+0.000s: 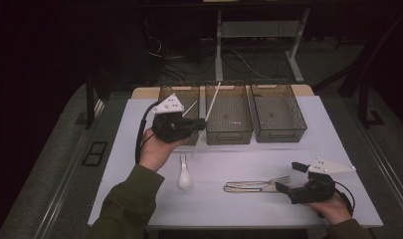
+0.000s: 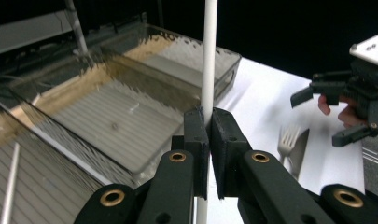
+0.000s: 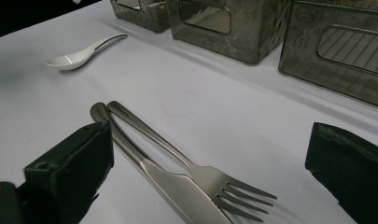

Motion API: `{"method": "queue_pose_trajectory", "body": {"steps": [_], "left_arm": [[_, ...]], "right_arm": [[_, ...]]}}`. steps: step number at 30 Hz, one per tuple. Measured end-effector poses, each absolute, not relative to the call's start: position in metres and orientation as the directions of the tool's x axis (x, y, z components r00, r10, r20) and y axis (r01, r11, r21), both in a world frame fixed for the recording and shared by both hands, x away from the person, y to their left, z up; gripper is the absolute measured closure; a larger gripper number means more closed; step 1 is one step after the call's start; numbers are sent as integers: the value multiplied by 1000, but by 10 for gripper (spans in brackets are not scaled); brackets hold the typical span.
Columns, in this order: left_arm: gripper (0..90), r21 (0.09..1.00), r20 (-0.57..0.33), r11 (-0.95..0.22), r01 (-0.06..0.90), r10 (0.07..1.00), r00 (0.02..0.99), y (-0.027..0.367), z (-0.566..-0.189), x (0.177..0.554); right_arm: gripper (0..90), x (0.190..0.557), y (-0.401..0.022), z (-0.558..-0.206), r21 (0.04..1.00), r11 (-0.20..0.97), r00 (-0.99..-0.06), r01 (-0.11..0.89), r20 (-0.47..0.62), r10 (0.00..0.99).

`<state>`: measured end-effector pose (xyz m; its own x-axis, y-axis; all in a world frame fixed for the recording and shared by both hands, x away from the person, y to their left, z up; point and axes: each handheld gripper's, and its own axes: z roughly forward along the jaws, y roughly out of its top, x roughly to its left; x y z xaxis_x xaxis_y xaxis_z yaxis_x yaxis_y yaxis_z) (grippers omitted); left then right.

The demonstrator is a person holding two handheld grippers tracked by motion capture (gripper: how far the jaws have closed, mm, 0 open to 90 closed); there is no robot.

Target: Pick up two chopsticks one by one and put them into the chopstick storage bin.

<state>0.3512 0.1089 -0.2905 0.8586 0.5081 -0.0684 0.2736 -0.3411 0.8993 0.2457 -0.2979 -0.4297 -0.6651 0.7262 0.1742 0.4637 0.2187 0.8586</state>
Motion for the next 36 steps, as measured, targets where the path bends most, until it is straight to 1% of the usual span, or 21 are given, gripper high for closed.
{"method": "queue_pose_trajectory", "body": {"steps": [7, 11, 15, 17, 22, 25, 36], "left_arm": [[846, 902, -6, -366, 229, 521, 854, 111, -271, 380], [846, 897, 21, -378, 229, 554, 832, 112, -270, 398], [847, 893, 36, -381, 240, 592, 805, 116, -277, 414], [846, 888, 30, -379, 260, 612, 790, 119, -284, 422], [846, 860, 68, -419, 291, 659, 749, 128, -300, 439], [846, 839, 74, -439, 321, 677, 732, 135, -309, 447], [846, 755, 47, -470, 457, 735, 677, 162, -351, 459]], "right_arm": [[12, 246, -299, -430, 861, 218, -667, 459, 172, 725], [12, 246, -299, -430, 860, 217, -667, 461, 175, 724], [12, 246, -299, -430, 861, 217, -667, 460, 175, 724], [12, 246, -299, -430, 861, 216, -667, 461, 175, 724], [12, 246, -300, -430, 859, 213, -667, 466, 182, 723], [12, 246, -300, -430, 858, 212, -667, 467, 185, 722], [12, 246, -300, -430, 860, 213, -669, 463, 181, 721]]}}
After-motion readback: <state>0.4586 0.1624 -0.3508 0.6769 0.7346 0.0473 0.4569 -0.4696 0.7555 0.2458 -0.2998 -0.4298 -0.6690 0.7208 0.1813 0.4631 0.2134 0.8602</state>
